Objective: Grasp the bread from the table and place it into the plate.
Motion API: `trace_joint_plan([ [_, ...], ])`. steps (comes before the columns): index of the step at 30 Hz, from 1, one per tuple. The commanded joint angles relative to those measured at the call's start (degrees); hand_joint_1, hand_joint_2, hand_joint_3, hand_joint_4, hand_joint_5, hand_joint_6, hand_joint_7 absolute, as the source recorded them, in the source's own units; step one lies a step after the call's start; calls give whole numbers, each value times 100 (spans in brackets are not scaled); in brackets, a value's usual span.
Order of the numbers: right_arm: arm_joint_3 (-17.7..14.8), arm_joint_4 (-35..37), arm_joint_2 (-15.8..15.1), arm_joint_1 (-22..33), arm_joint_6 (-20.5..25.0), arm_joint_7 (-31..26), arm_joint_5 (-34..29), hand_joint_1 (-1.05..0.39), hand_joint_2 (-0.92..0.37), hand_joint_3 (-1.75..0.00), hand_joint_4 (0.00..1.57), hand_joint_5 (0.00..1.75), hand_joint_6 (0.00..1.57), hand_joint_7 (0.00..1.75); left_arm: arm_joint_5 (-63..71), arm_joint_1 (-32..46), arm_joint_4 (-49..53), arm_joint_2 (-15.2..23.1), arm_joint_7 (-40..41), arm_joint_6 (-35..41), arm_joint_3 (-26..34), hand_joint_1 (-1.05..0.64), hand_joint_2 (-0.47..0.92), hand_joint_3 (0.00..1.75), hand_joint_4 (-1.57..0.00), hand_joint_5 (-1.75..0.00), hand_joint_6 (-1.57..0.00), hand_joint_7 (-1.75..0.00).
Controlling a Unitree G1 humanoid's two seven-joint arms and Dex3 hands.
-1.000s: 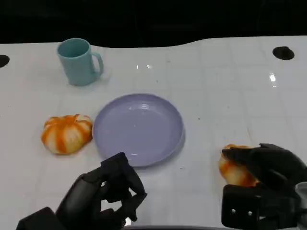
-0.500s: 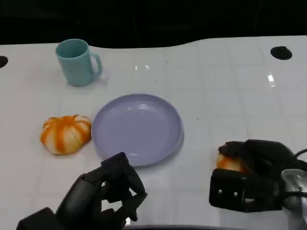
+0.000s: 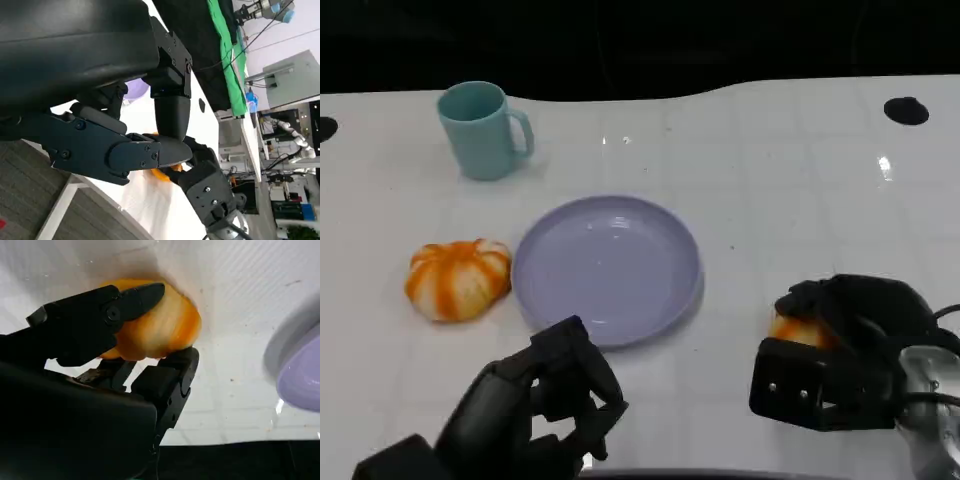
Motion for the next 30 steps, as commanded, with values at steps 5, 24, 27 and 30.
trace_joint_plan([
  [5,-132,985,-126,-209,-879,-1223,264,-17,-83,-39,82,174,97,92,34,67,-97,66,50,13,39,-56,92,46,-69,-175,-48,-172],
  [24,-349,663,-69,-222,-1709,-2125,586,-16,-46,-94,91,175,88,113,-8,65,-140,86,18,108,63,-53,92,47,-67,-175,-47,-171],
  [27,-466,452,6,-260,-1904,-2072,830,-12,-45,-99,90,175,74,167,54,32,-64,84,41,5,69,-53,92,47,-66,-175,-47,-171],
  [30,-507,285,49,-371,-2124,-1990,1033,-10,-36,-122,94,175,75,174,64,-9,-23,85,35,11,68,-52,92,47,-67,-175,-47,-171],
])
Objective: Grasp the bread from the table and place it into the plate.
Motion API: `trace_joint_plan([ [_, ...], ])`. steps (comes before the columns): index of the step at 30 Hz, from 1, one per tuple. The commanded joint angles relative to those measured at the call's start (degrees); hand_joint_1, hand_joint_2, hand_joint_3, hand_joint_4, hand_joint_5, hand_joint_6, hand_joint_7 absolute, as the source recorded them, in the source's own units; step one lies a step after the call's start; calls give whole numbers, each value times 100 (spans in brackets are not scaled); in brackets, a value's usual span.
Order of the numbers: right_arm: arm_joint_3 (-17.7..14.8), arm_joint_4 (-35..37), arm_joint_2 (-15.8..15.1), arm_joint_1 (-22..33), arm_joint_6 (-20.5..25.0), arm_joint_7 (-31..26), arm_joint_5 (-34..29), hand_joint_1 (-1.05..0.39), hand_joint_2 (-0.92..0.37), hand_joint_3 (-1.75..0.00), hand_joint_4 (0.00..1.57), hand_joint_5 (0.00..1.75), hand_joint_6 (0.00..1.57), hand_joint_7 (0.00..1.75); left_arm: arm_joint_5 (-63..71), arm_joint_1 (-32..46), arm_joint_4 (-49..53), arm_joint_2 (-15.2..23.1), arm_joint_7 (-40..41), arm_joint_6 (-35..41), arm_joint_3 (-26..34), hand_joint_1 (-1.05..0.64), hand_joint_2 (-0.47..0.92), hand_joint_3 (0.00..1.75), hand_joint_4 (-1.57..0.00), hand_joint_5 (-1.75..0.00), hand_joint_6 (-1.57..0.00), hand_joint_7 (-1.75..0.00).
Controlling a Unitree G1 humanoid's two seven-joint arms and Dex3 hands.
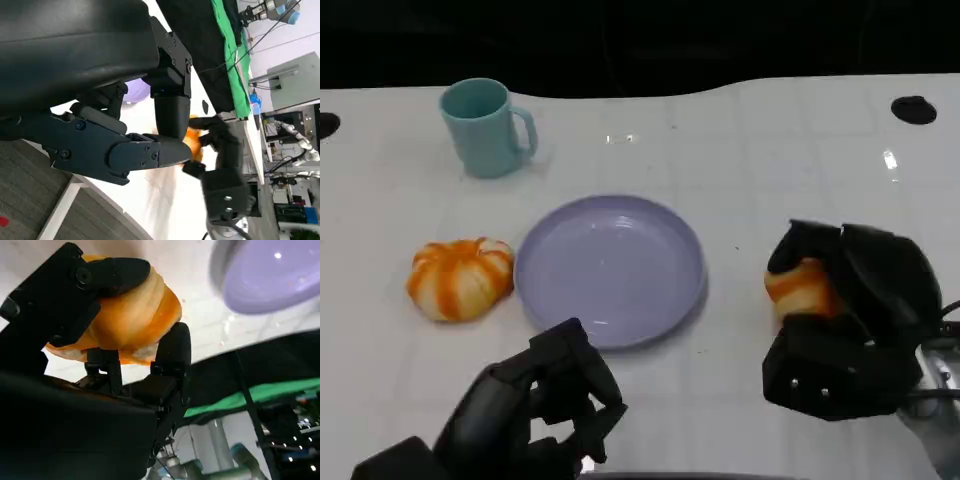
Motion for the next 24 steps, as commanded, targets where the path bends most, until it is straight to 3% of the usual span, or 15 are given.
trace_joint_plan([
  [1,-155,-259,53,-180,-335,106,363,-10,-34,-129,94,175,74,174,42,-74,55,75,30,-38,55,-52,92,47,-67,-175,-47,-171],
  [7,-135,-135,230,-604,-594,510,772,-7,-26,-147,97,175,76,175,12,-128,80,73,11,16,35,-52,92,47,-67,-175,-46,-173],
  [13,-7,132,476,-879,-657,830,876,-9,-26,-146,95,175,76,175,-13,-115,130,66,4,-49,36,-51,92,48,-66,-175,-45,-174],
  [24,200,1201,1126,-1483,-1098,813,943,-14,-28,-147,96,175,75,175,-82,-11,88,87,-24,-18,36,-50,92,47,-66,-175,-46,-173],
])
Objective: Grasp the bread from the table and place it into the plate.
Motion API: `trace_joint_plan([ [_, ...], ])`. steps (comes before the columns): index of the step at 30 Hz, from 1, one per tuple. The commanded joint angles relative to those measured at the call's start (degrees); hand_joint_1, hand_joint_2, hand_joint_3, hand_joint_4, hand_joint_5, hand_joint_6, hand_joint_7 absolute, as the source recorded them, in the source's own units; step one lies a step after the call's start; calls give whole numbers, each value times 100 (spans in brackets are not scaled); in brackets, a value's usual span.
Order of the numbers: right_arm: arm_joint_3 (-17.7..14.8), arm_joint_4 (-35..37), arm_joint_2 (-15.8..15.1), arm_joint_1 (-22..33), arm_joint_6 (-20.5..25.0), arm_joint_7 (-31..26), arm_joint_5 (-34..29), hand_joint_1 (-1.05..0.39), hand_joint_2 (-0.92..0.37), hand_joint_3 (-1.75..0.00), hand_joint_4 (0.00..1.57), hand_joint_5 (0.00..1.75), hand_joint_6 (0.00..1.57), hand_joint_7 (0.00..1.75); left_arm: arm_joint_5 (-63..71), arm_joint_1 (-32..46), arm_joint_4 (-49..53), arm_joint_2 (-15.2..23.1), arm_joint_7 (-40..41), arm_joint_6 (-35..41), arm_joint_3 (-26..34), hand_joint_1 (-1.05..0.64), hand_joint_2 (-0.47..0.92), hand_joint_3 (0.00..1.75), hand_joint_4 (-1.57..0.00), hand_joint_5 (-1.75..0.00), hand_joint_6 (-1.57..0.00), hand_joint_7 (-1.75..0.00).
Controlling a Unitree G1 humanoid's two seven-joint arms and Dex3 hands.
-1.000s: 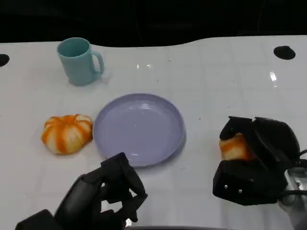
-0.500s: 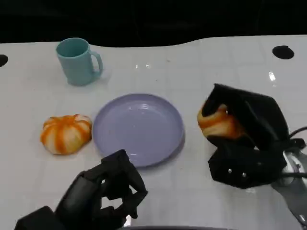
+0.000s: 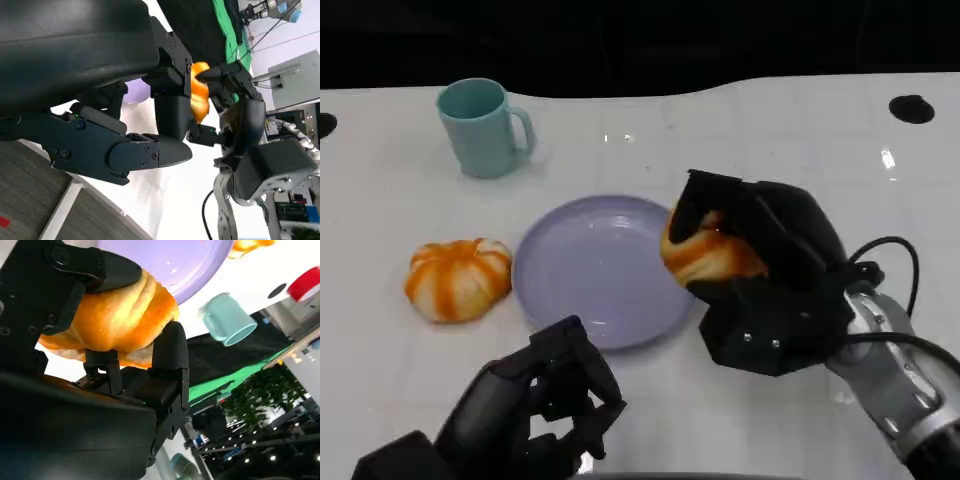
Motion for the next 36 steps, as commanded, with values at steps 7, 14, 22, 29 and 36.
trace_joint_plan([
  [7,76,1653,675,-1087,-351,-233,161,-15,-30,-142,95,175,74,175,-90,118,1,41,-31,-91,-16,-49,92,46,-66,-175,-45,-174],
  [14,-116,2787,1086,-1660,-475,78,609,-12,-35,-137,87,175,76,138,-109,209,-98,49,-39,-47,-52,-48,92,46,-64,-175,-44,-173],
  [22,105,2962,914,-1866,-380,1120,627,-49,-88,-33,5,46,30,8,-121,265,-228,64,-12,52,-96,-48,92,47,-63,-175,-43,-174],
  [29,377,2628,667,-1743,-327,1444,393,-70,-92,-36,0,7,20,1,-134,267,-266,61,9,106,-99,-49,92,48,-64,-175,-43,-174],
  [36,313,1824,462,-1319,-109,1741,514,-67,-92,-36,1,10,17,0,-37,234,-192,64,18,-13,-102,-50,92,48,-65,-175,-44,-175],
])
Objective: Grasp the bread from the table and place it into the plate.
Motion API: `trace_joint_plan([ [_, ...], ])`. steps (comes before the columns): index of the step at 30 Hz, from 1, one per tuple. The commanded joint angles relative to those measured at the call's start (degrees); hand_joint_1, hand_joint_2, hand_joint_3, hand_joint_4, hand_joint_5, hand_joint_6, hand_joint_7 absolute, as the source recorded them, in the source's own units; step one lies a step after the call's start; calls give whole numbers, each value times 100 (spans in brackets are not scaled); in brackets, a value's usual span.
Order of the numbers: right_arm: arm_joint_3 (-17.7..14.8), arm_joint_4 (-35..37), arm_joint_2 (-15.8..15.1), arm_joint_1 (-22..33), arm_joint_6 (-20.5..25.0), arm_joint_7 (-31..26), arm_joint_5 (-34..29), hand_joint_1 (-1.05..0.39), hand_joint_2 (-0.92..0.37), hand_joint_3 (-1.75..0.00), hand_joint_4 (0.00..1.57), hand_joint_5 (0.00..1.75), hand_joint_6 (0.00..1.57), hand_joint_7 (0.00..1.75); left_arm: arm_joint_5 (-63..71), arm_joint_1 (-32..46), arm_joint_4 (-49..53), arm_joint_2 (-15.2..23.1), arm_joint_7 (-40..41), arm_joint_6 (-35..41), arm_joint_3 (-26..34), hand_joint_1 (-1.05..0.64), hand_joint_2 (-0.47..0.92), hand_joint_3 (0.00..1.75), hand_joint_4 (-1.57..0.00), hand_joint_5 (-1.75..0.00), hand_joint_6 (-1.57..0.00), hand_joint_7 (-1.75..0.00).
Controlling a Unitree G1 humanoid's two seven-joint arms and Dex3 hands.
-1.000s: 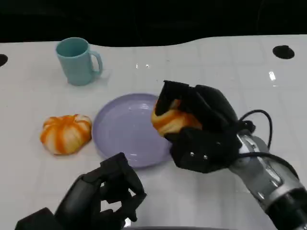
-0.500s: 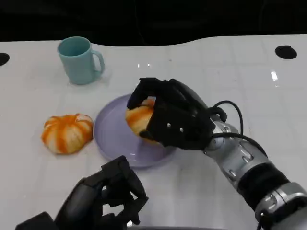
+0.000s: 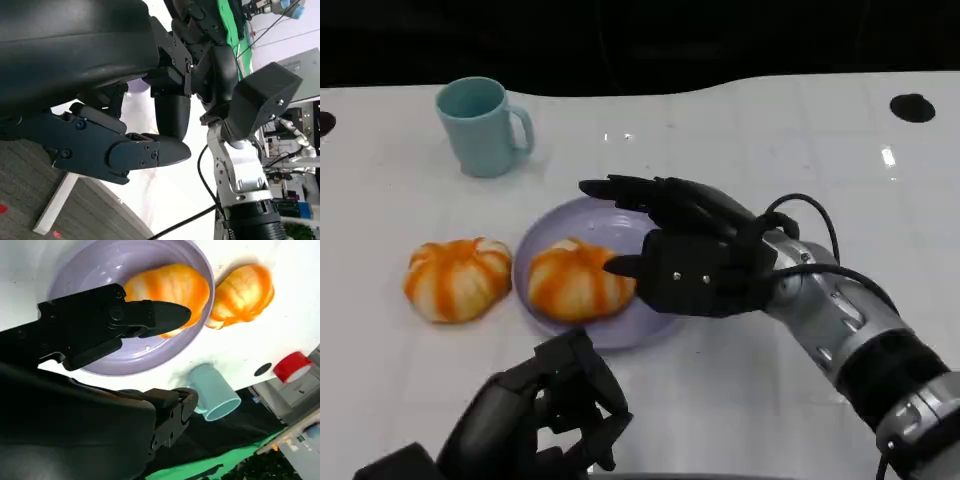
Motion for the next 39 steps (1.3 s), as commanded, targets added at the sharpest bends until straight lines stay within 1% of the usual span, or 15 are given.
trace_joint_plan([
  [1,-59,-607,-203,347,193,241,123,-67,-92,-36,1,10,17,0,82,19,7,64,26,-73,21,-50,92,48,-65,-175,-45,-175],
  [10,-219,-2176,-596,1261,317,546,395,-67,-92,-37,3,18,16,0,12,4,37,-8,12,-58,10,-51,92,48,-66,-175,-46,-175],
  [14,-400,-2840,-783,1821,82,575,684,-62,-92,-32,0,36,20,2,-44,-1,-1,-38,16,32,-9,-51,92,47,-66,-175,-45,-175],
  [18,-621,-3511,-1015,2426,-161,580,947,-59,-92,-27,0,69,30,9,38,-22,6,-45,59,8,-32,-52,92,47,-66,-175,-45,-175],
  [19,-665,-3657,-1066,2543,-188,602,993,-57,-92,-27,0,82,33,13,49,-26,16,-50,62,-13,-35,-52,92,47,-66,-175,-45,-175],
  [20,-728,-3871,-1138,2712,-191,621,1045,-56,-92,-27,0,87,34,14,62,-33,25,-50,61,-34,-37,-52,92,47,-67,-175,-45,-175],
  [22,-852,-4257,-1256,3032,-177,655,1166,-52,-92,-26,12,98,44,20,44,-38,23,-48,45,-25,-35,-51,92,48,-67,-175,-45,-175],
  [27,-1125,-4897,-1525,3728,-341,817,1570,-38,-92,-23,28,110,56,30,101,-36,-6,-26,74,-9,-19,-52,92,48,-67,-175,-46,-175],
  [28,-1179,-5004,-1583,3847,-377,854,1653,-34,-92,-23,31,119,56,41,124,-39,-3,-24,78,-22,-13,-52,92,48,-68,-175,-46,-175],
  [30,-1295,-5165,-1626,4061,-420,911,1891,-31,-88,-30,33,128,50,63,151,-46,15,-27,78,-50,-5,-52,92,49,-68,-175,-46,-175],
  [31,-1357,-5228,-1620,4163,-431,933,2030,-26,-82,-43,37,134,50,75,160,-51,29,-28,75,-65,-1,-52,92,49,-68,-175,-46,-175],
  [32,-1426,-5298,-1616,4279,-431,932,2140,-23,-70,-66,40,138,49,87,159,-58,44,-27,66,-79,5,-52,92,49,-68,-175,-46,-175],
  [34,-1546,-5378,-1620,4476,-538,850,2167,-17,-52,-100,47,150,56,104,162,-73,68,-22,54,-96,15,-52,92,49,-68,-175,-47,-175],
  [37,-1709,-5434,-1643,4725,-770,731,2076,-11,-39,-126,57,160,67,118,87,-84,49,-40,43,1,31,-53,92,48,-68,-175,-47,-175],
  [39,-1800,-5483,-1666,4884,-862,694,2038,-6,-35,-134,62,162,72,123,77,-91,47,-41,41,25,35,-52,92,48,-68,-175,-47,-175],
])
